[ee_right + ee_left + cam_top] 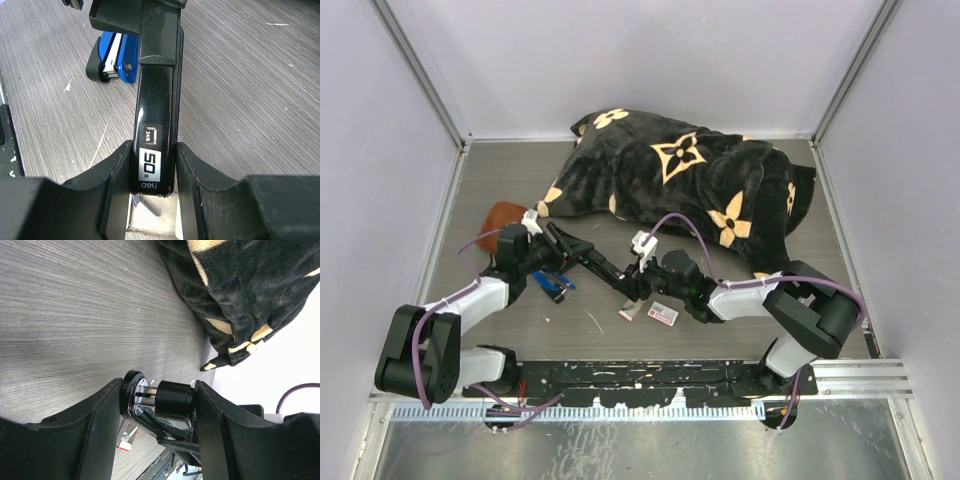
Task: Load the staples into the stapler
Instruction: Adjust the stapler.
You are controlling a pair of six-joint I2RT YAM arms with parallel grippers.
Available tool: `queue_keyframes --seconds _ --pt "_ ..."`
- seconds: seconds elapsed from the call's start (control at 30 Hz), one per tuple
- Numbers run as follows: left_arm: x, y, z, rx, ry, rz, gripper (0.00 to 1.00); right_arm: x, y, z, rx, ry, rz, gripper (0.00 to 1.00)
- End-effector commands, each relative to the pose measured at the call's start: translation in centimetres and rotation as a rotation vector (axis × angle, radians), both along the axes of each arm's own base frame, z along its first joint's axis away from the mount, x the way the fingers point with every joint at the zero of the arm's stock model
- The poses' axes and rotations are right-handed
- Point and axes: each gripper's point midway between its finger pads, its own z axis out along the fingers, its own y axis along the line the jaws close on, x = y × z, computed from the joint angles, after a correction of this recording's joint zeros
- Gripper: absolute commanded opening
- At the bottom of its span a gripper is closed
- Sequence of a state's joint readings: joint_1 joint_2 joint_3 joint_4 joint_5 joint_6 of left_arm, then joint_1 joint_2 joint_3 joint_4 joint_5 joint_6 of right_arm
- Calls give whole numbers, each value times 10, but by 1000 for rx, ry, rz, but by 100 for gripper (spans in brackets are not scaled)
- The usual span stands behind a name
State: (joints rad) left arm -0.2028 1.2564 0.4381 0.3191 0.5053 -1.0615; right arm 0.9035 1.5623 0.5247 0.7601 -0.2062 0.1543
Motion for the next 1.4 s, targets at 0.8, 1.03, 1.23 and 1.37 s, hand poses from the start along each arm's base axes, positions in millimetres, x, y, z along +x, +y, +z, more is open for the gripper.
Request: queue_keyframes --seconds 0.8,1.03,1.23,1.37 --pt "-22 -20 47 -119 -100 -142 75 -5 57 72 201 -132 103 1" --pt "-23 -20 42 -106 -81 -148 78 0 62 70 184 -132 99 1" --pt "-30 -17 39 -47 -57 -174 76 9 58 60 147 -128 49 1" --pt "-33 -13 39 -13 -55 -162 59 13 54 55 130 -122 20 1"
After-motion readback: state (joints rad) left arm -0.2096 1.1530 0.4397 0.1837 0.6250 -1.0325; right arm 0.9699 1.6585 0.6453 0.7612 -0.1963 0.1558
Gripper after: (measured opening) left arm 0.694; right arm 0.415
